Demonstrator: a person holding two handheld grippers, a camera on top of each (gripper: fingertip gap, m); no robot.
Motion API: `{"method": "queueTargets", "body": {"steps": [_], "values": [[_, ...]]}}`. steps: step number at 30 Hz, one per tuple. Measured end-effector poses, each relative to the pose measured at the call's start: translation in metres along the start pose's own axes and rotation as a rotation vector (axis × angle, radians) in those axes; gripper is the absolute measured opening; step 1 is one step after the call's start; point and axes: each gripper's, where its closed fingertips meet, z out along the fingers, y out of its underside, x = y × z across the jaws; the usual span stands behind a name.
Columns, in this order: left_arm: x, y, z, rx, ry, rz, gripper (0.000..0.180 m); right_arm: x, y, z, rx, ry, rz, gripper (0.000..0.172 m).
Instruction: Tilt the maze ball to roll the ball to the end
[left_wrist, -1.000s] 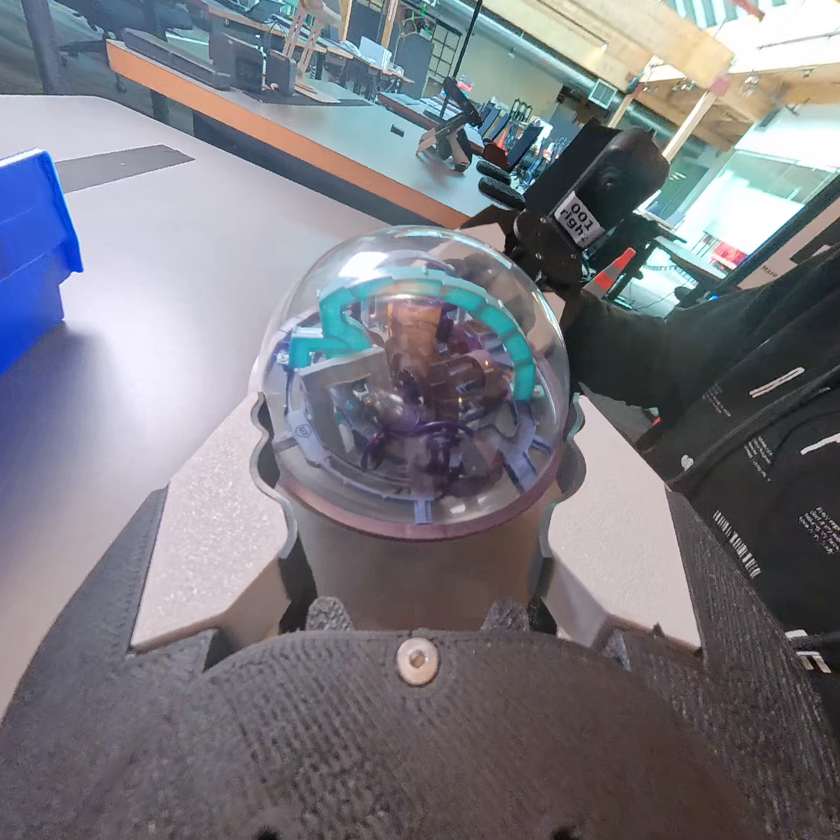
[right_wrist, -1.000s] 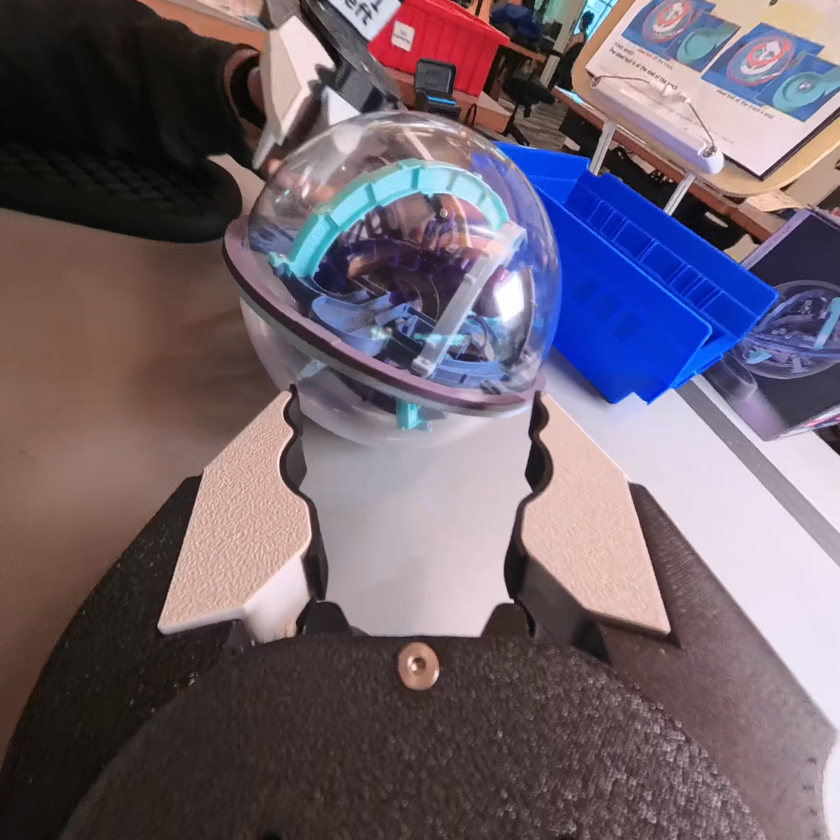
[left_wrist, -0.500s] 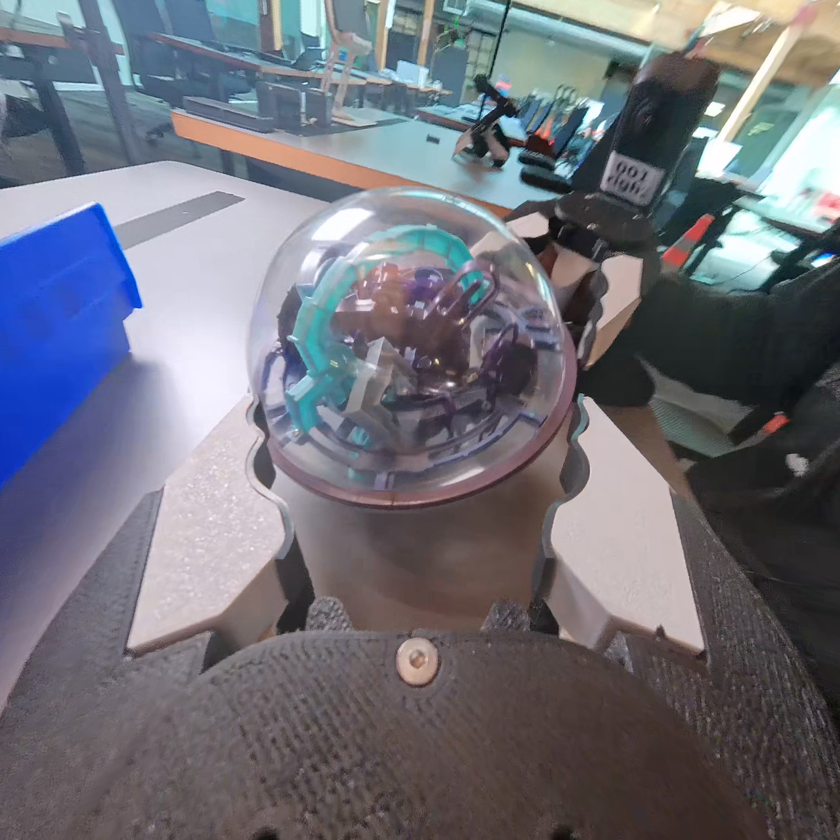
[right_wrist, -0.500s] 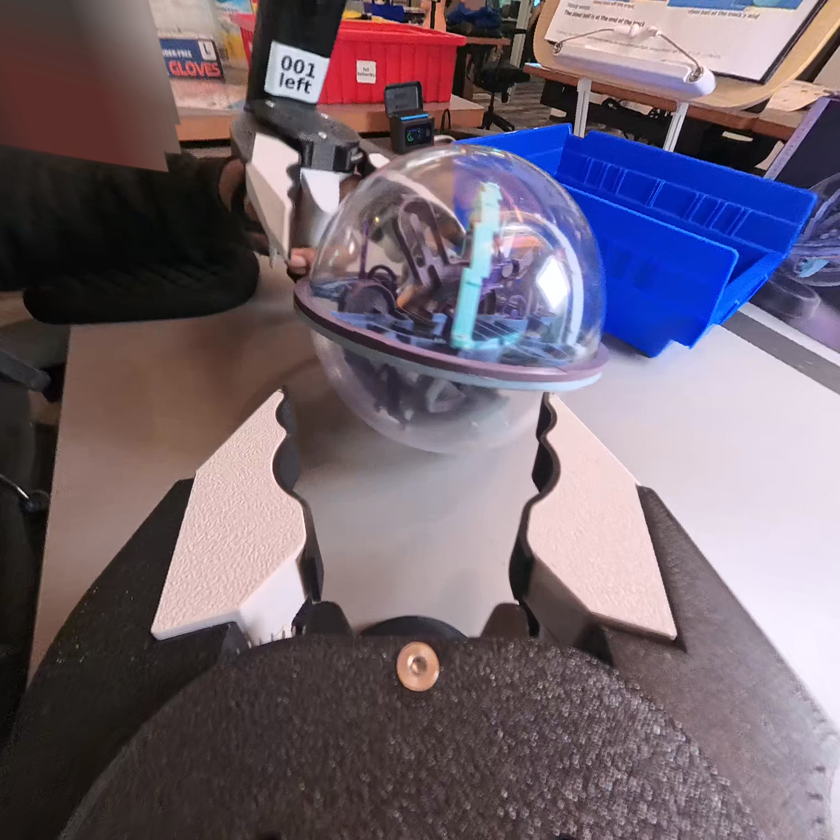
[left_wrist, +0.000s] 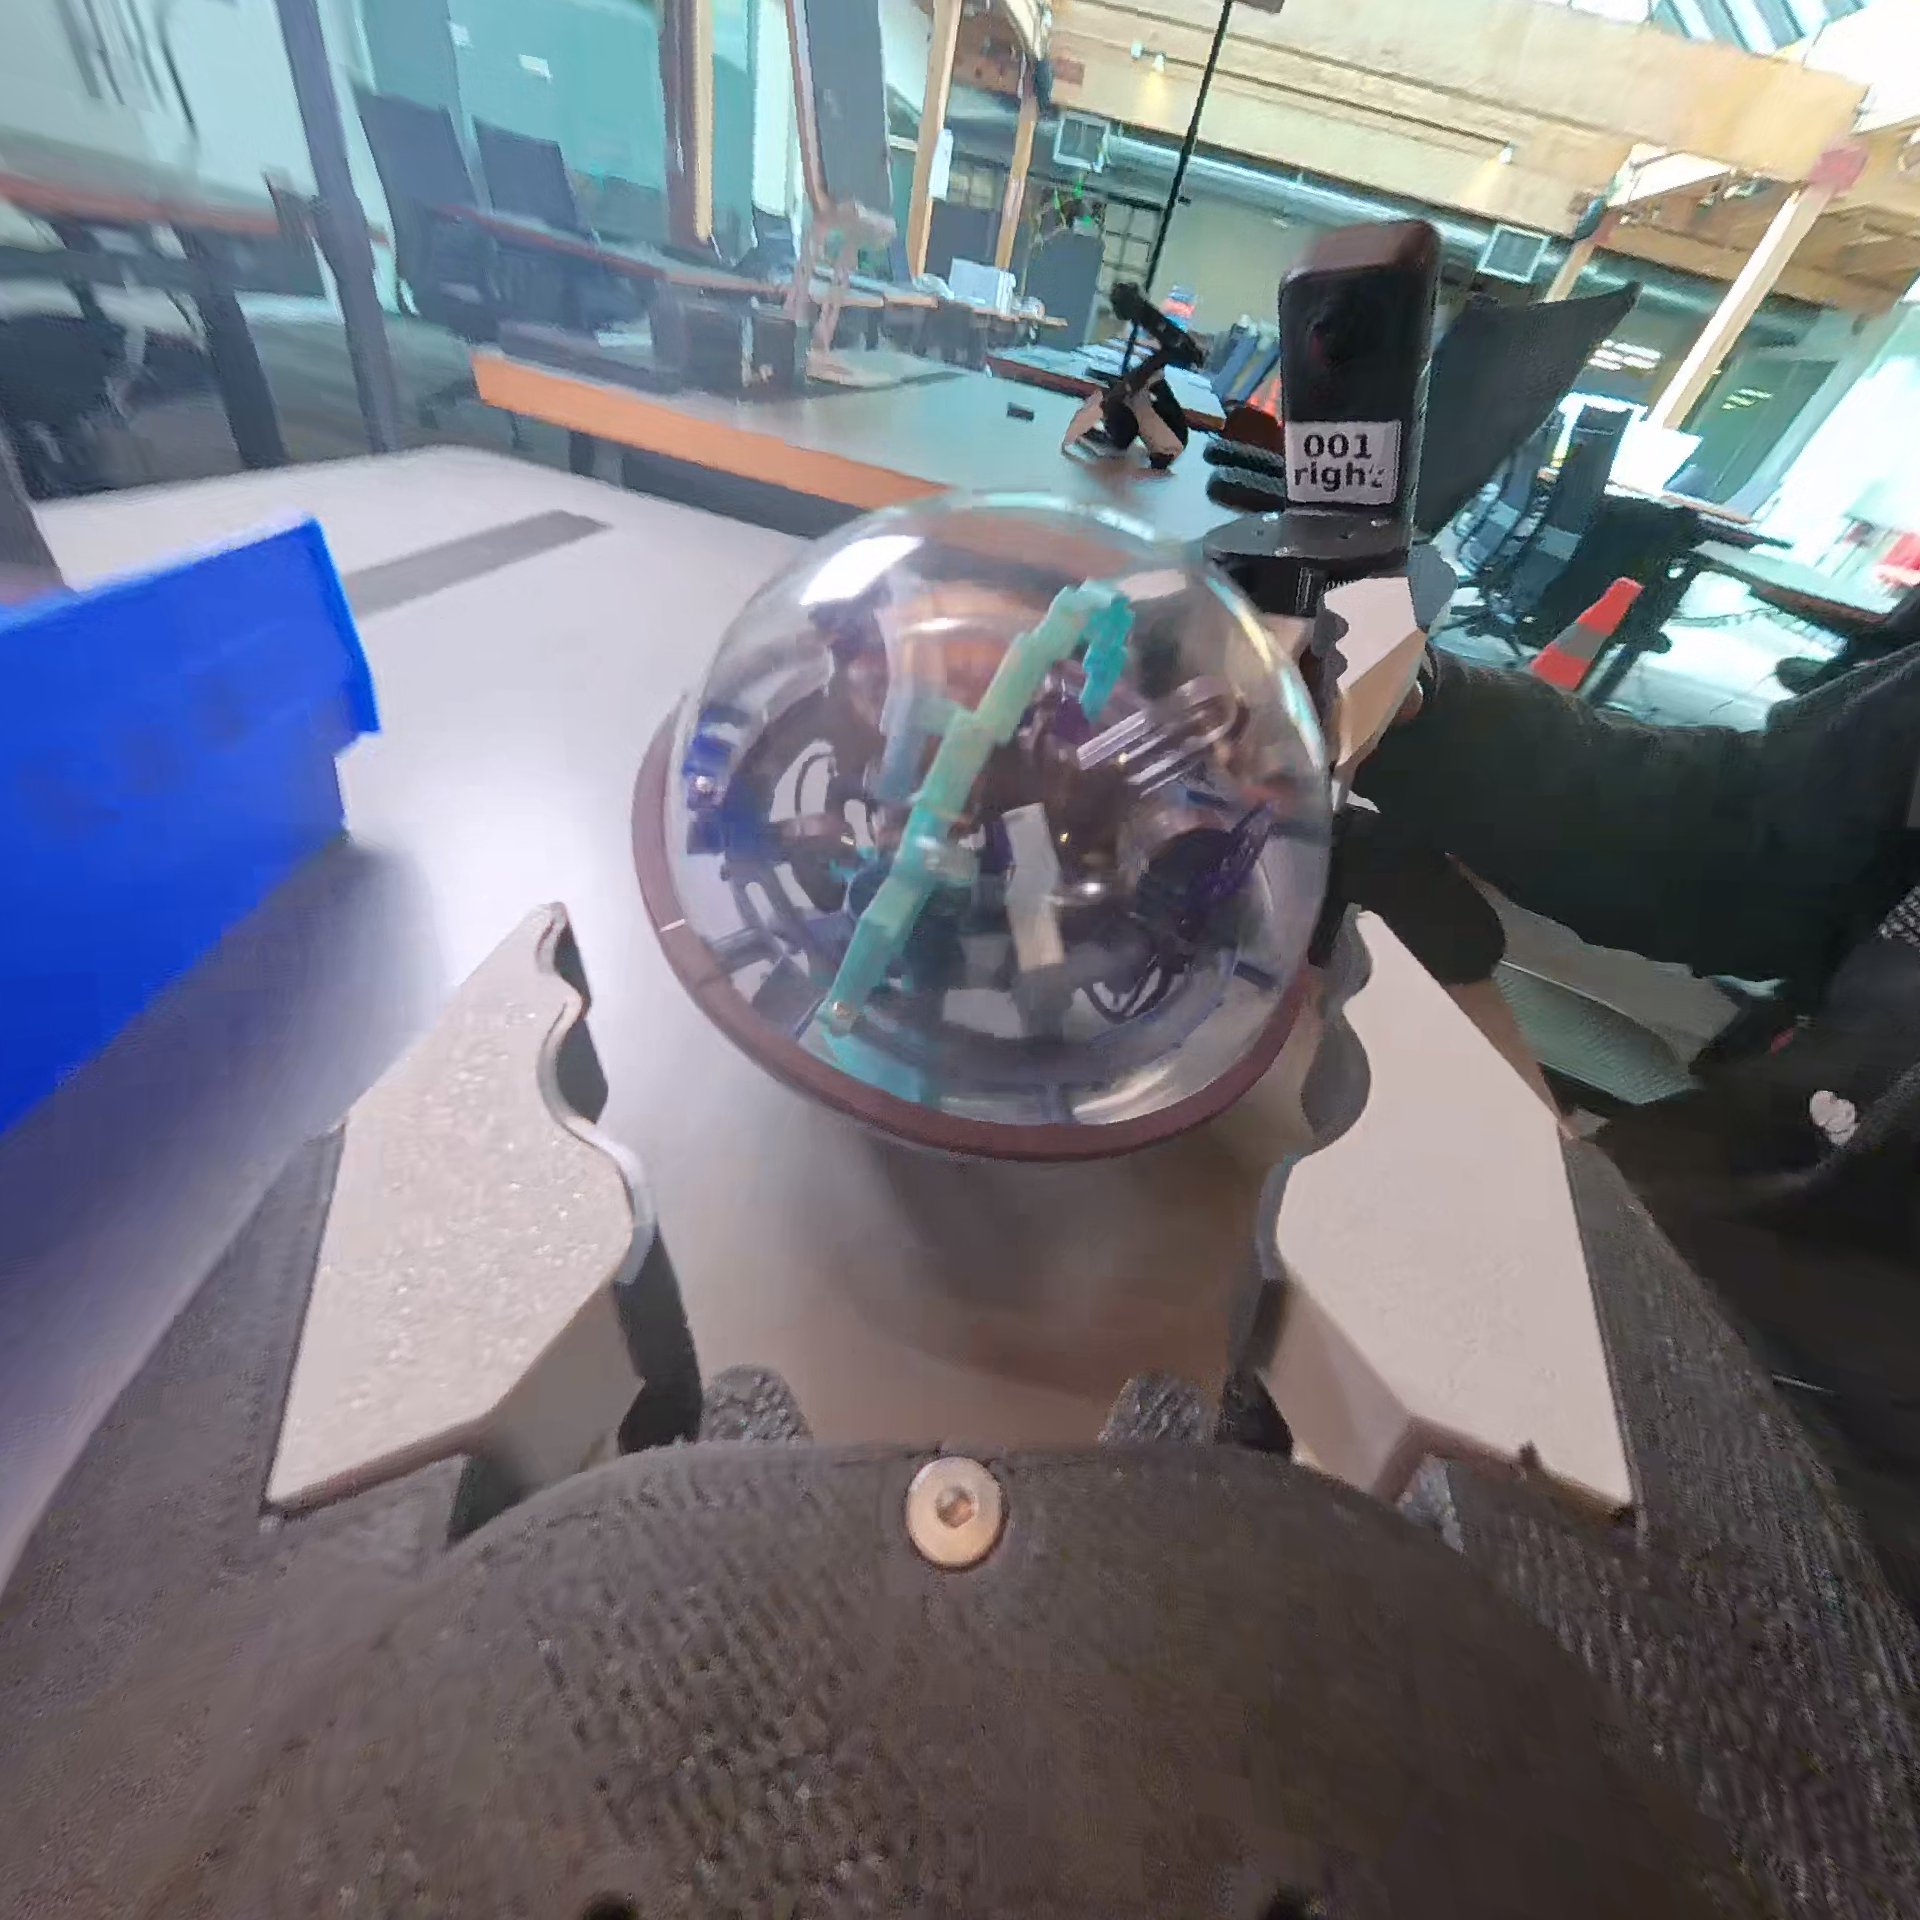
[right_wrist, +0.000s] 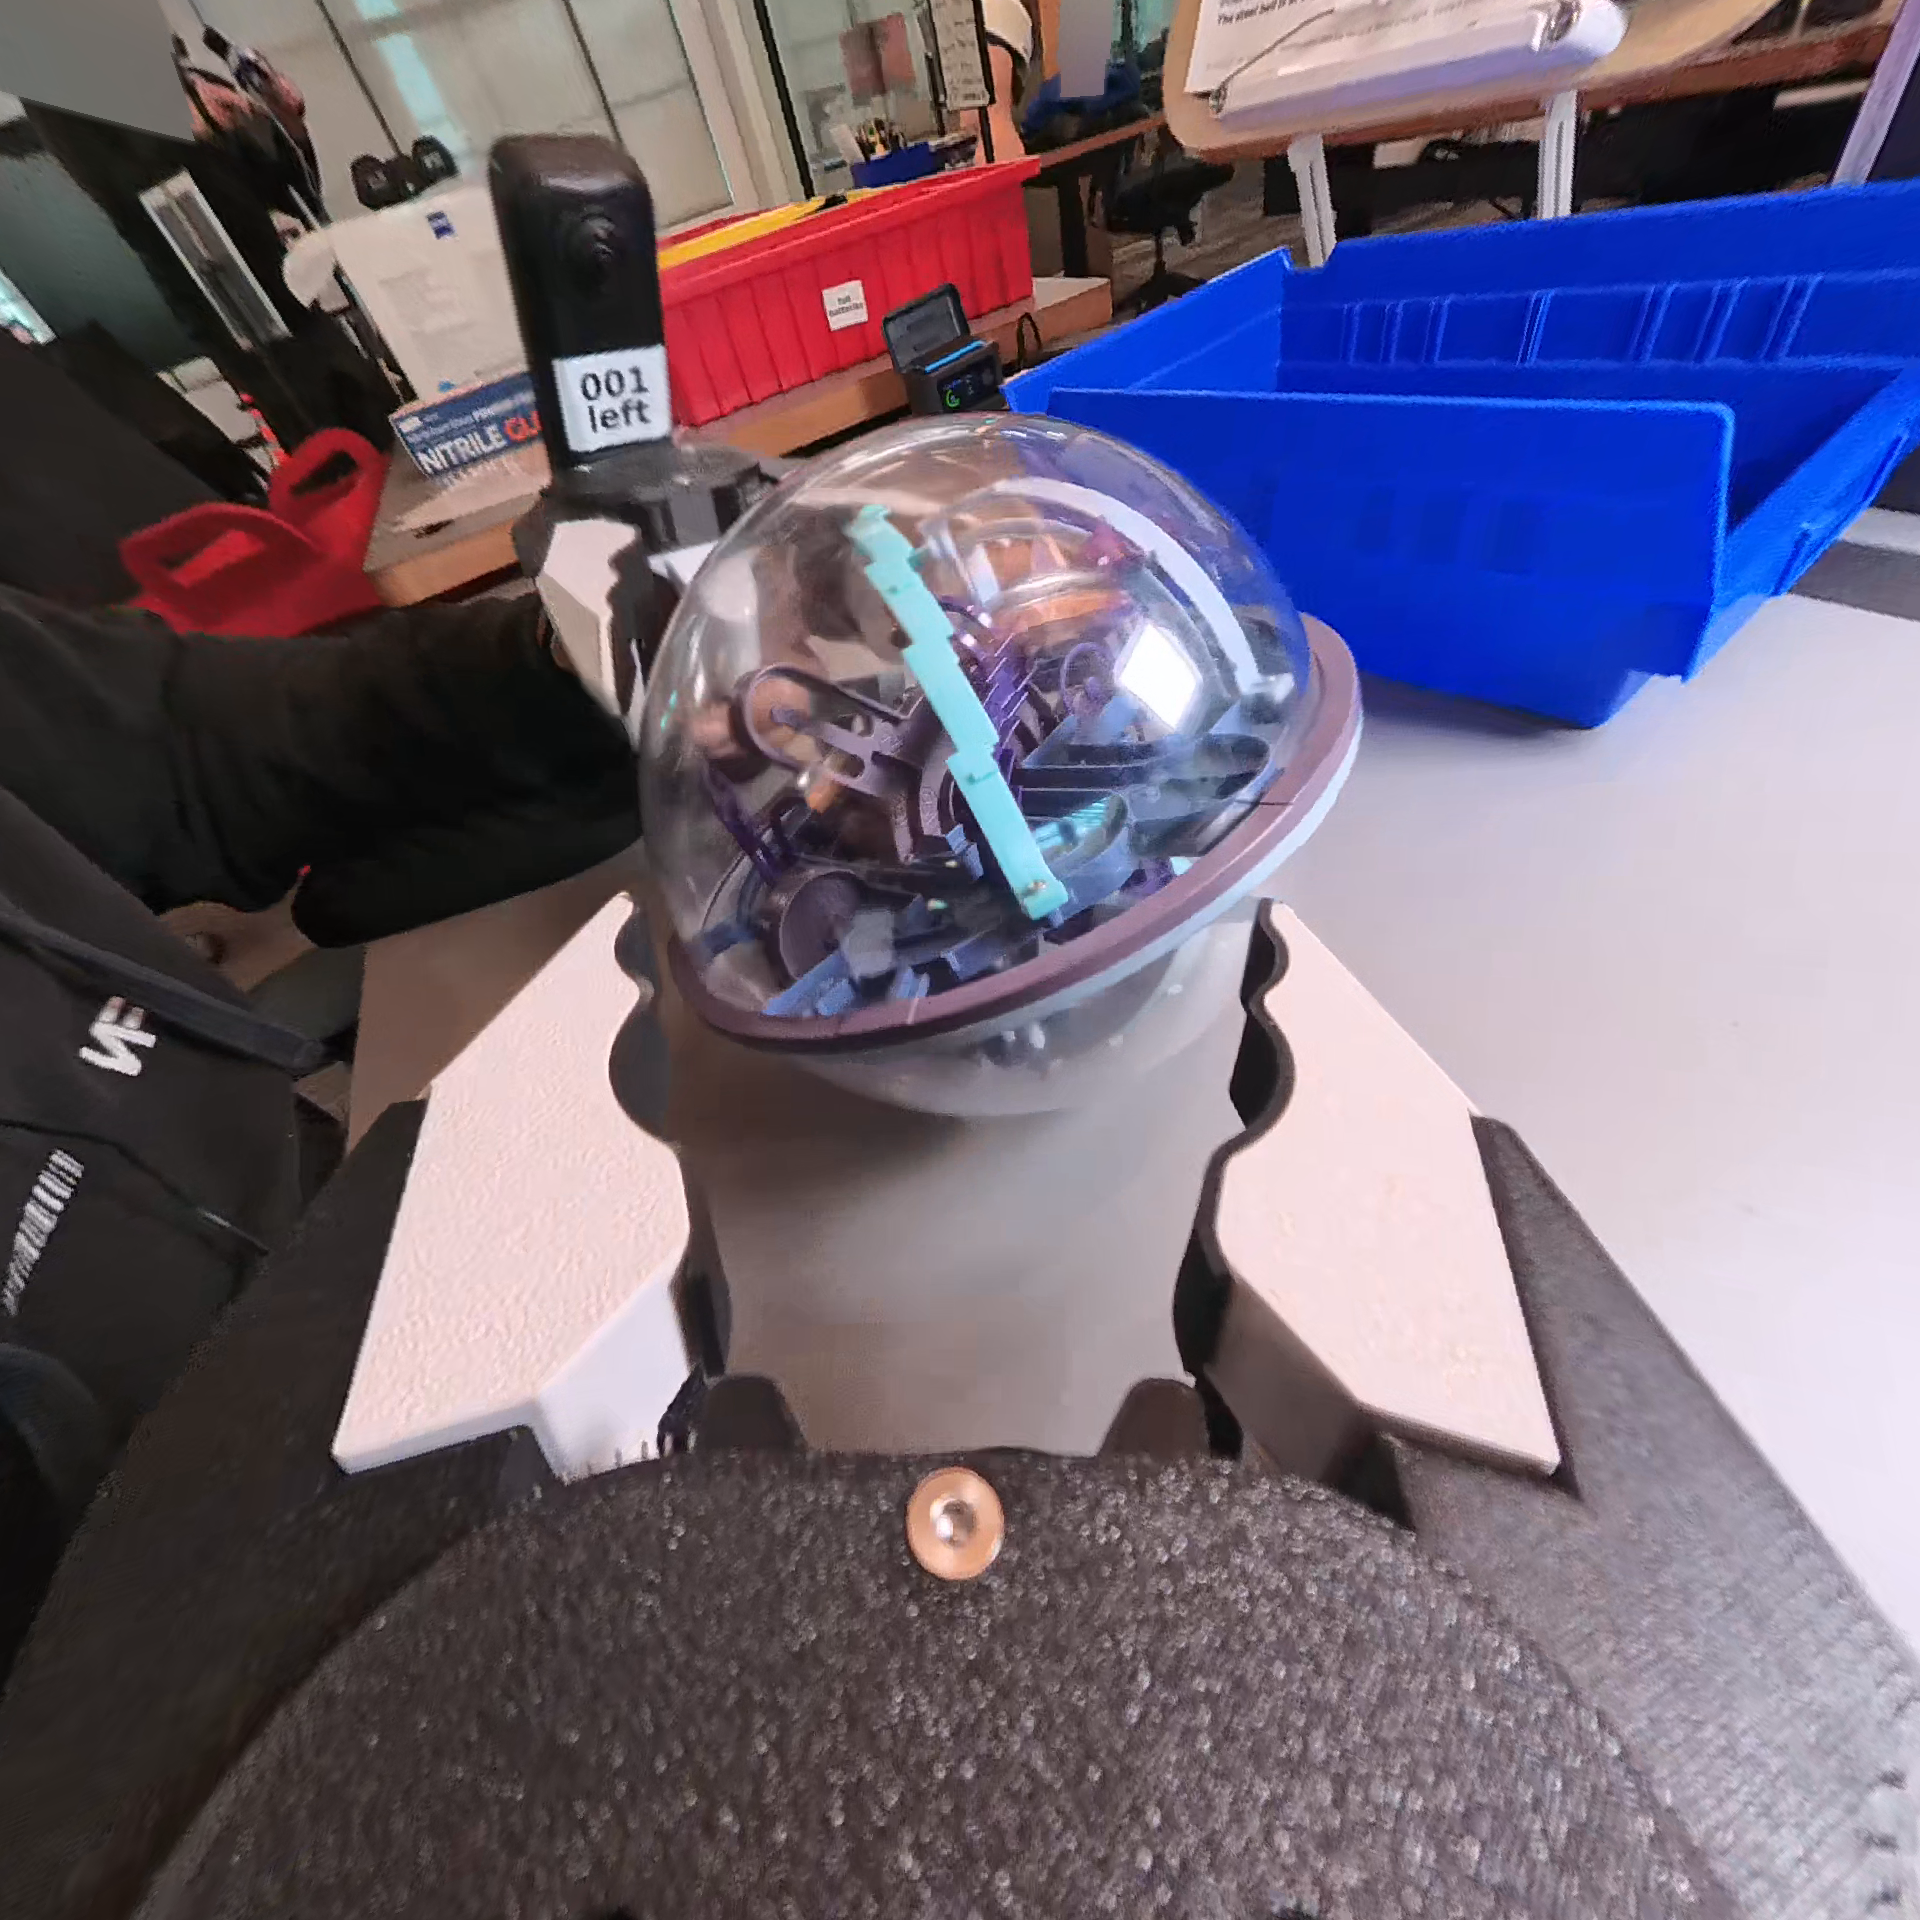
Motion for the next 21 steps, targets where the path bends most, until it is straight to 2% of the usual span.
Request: {"method": "queueTargets", "body": {"steps": [4,7,12,21], "values": [[0.011,0.02,0.021,-0.078,0.064,-0.063,0.147,0.002,0.0,0.006,-0.005,-0.005,-0.021,0.109],[0.008,0.028,0.023,-0.122,0.005,0.043,0.145,0.0,0.002,0.007,-0.008,-0.011,-0.074,0.109],[0.008,0.023,0.019,-0.124,-0.043,0.186,0.145,-0.002,0.012,0.012,-0.063,-0.009,-0.137,0.112],[0.007,0.037,0.018,-0.177,-0.026,-0.044,0.144,-0.002,-0.007,0.014,-0.011,-0.028,-0.113,0.111]]}}
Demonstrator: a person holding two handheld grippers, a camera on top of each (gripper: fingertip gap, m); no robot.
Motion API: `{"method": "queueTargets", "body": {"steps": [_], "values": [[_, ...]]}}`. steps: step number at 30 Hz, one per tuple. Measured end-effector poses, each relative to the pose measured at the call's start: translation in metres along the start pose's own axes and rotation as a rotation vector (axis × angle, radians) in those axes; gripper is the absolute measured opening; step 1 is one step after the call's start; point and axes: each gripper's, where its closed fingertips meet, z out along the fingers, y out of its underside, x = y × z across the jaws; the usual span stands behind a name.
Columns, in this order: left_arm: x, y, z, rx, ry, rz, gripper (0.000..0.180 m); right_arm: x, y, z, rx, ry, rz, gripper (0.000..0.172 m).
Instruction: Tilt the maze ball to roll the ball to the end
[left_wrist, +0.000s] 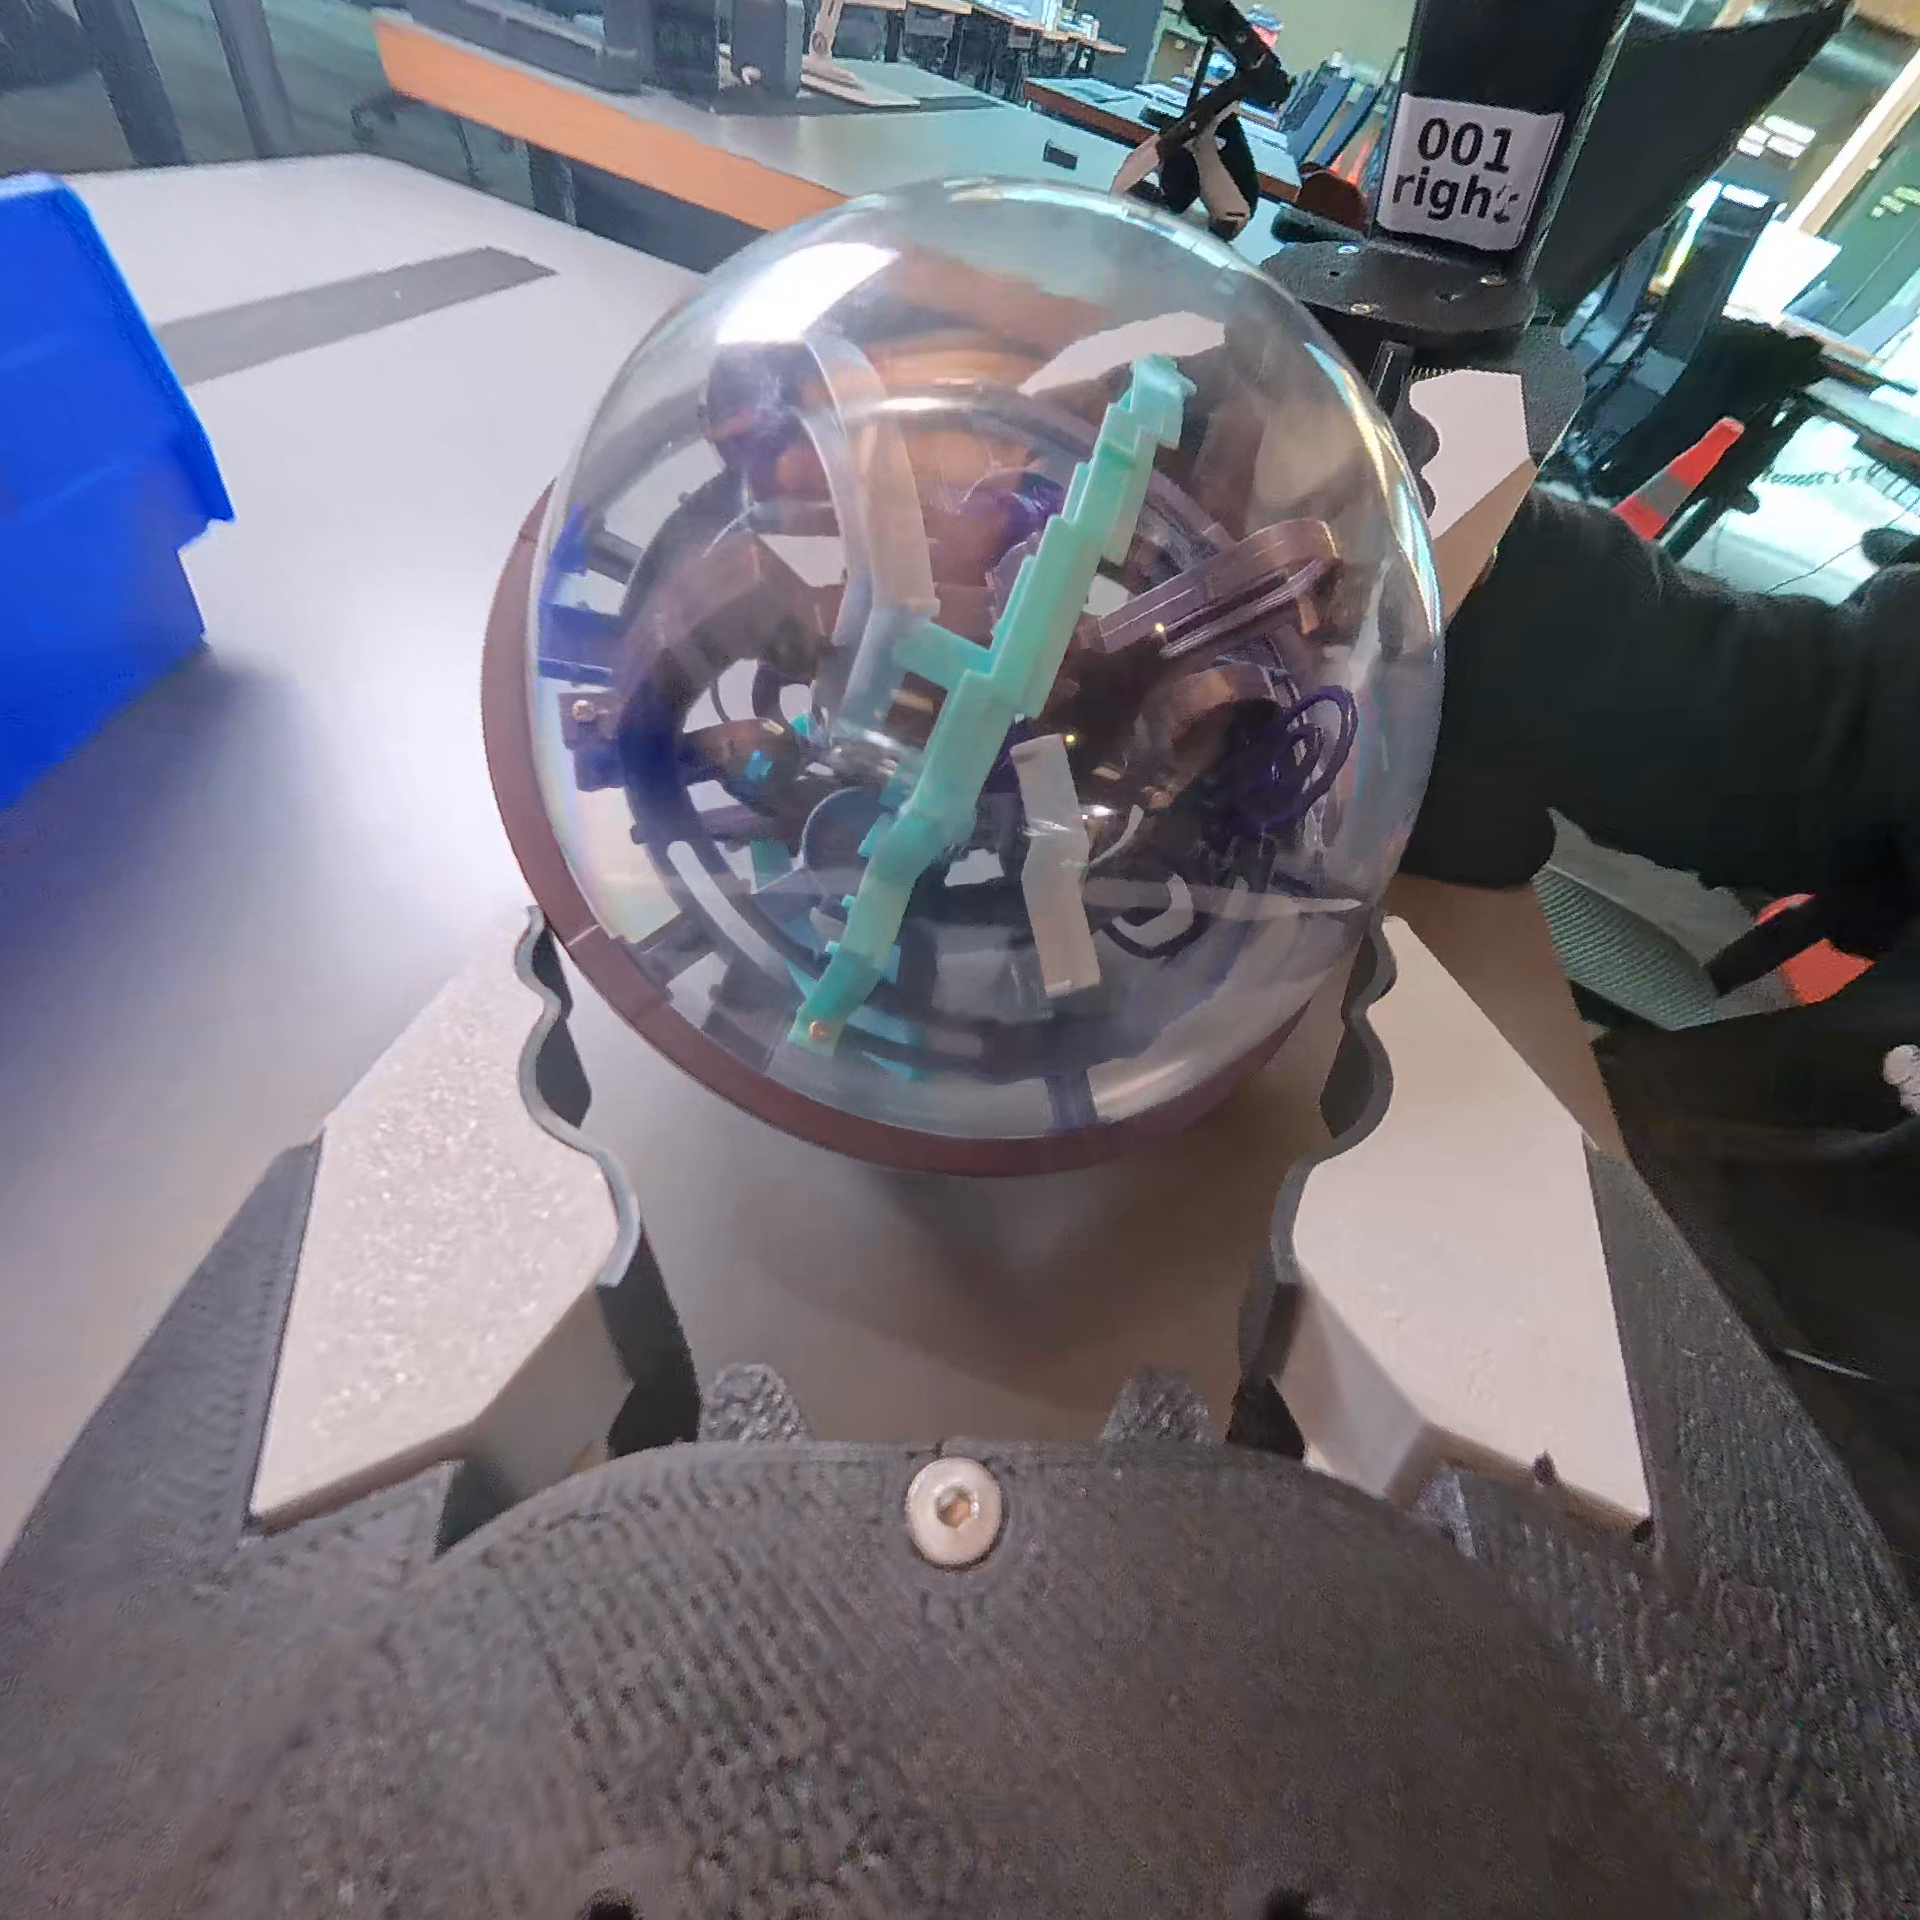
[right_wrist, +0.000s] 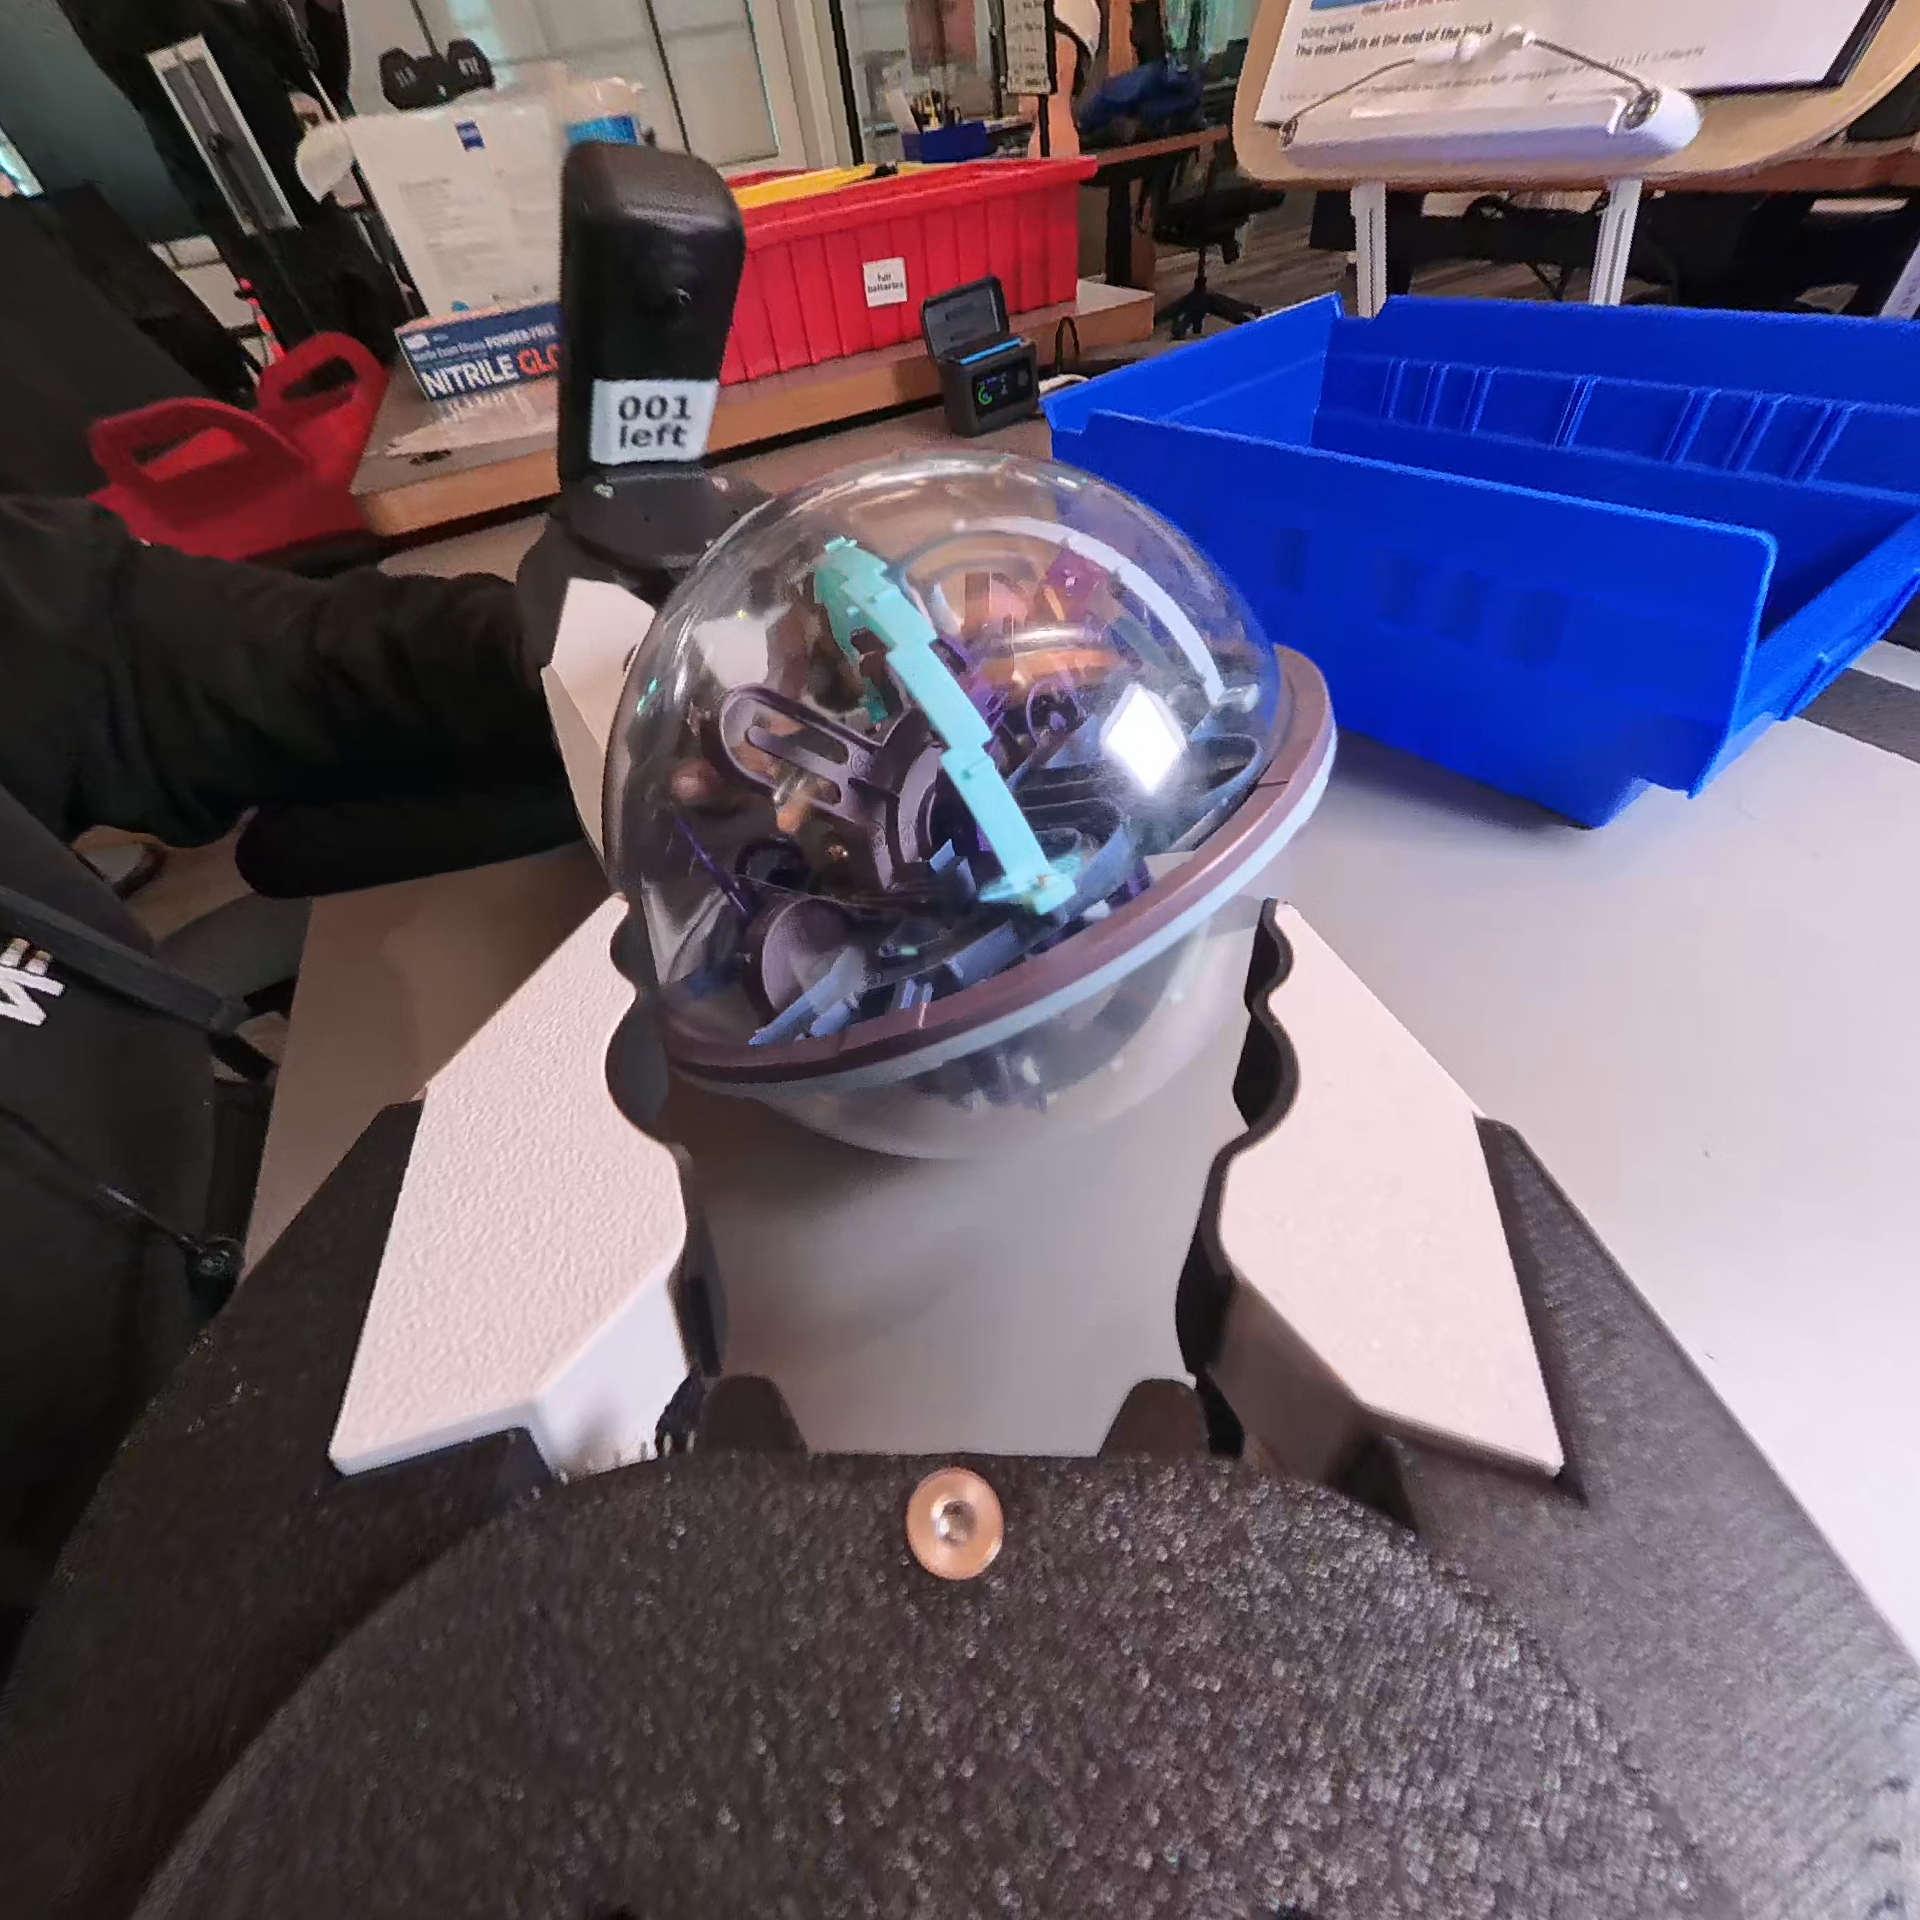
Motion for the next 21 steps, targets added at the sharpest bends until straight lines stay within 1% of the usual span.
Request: {"method": "queueTargets", "body": {"steps": [5,7,9,10,13,15,17,19,21], "values": [[0.007,0.01,0.004,-0.041,0.097,-0.165,0.142,0.0,-0.012,-0.002,0.035,-0.019,0.019,0.11],[0.009,0.012,0.003,-0.06,0.125,-0.201,0.14,0.002,-0.015,-0.003,0.041,-0.023,0.026,0.109],[-0.001,0.004,-0.002,-0.025,0.068,-0.145,0.153,0.007,-0.019,-0.004,0.055,-0.006,0.042,0.105],[-0.005,-0.003,-0.006,0.007,0.034,-0.094,0.156,0.009,-0.02,-0.004,0.057,0.0,0.051,0.103],[-0.011,-0.031,-0.014,0.127,-0.026,0.064,0.154,0.016,-0.021,-0.001,0.044,0.008,0.067,0.101],[-0.007,-0.04,-0.008,0.132,-0.015,0.137,0.153,0.017,-0.024,0.003,0.042,0.004,0.067,0.102],[-0.006,-0.04,0.0,0.106,0.004,0.15,0.15,0.016,-0.029,0.008,0.053,-0.01,0.054,0.102],[-0.013,-0.034,0.004,0.08,-0.023,0.133,0.148,0.017,-0.034,0.009,0.073,-0.008,0.048,0.105],[-0.015,-0.031,0.002,0.089,-0.024,0.071,0.148,0.02,-0.035,0.005,0.091,-0.003,0.055,0.105]]}}
